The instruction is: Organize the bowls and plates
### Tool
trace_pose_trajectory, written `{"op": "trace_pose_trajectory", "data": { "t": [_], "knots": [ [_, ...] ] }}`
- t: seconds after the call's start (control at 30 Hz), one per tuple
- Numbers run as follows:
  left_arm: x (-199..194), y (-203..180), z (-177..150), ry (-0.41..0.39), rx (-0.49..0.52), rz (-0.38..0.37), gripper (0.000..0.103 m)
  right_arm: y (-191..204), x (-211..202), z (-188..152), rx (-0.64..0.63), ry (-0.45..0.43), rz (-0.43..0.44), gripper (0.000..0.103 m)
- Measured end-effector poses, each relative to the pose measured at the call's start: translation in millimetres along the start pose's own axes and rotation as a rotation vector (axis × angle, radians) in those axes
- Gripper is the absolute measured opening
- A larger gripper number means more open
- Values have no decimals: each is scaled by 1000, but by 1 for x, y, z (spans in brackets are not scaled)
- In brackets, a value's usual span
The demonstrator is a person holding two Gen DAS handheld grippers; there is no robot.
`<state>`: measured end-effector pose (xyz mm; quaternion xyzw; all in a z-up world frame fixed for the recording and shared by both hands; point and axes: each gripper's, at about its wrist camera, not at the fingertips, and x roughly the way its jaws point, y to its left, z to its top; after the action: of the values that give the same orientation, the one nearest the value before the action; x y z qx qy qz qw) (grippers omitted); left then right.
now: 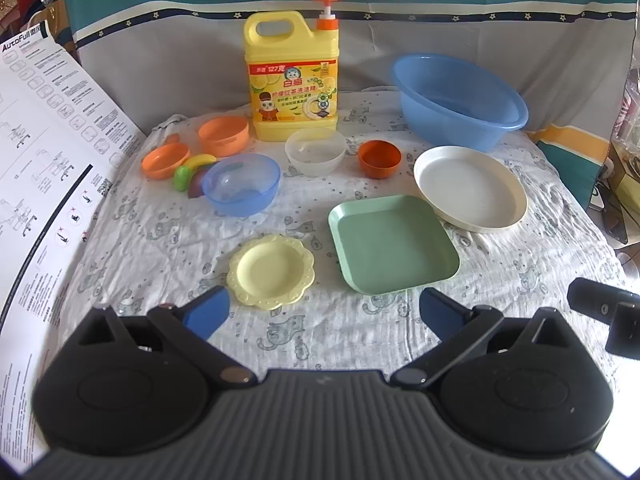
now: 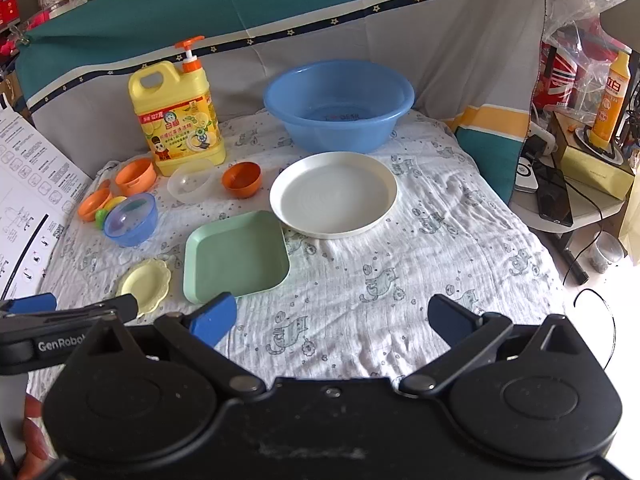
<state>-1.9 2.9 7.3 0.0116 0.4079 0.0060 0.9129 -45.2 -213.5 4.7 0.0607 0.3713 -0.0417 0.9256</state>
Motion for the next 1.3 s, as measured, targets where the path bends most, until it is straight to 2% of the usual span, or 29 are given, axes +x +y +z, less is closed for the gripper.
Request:
{"op": "trace_pose_trajectory", "data": {
  "t": [1.3],
  "knots": [
    [16, -3, -4, 31, 6, 2, 103, 0, 14, 1, -2, 52, -3, 103]
  ]
}}
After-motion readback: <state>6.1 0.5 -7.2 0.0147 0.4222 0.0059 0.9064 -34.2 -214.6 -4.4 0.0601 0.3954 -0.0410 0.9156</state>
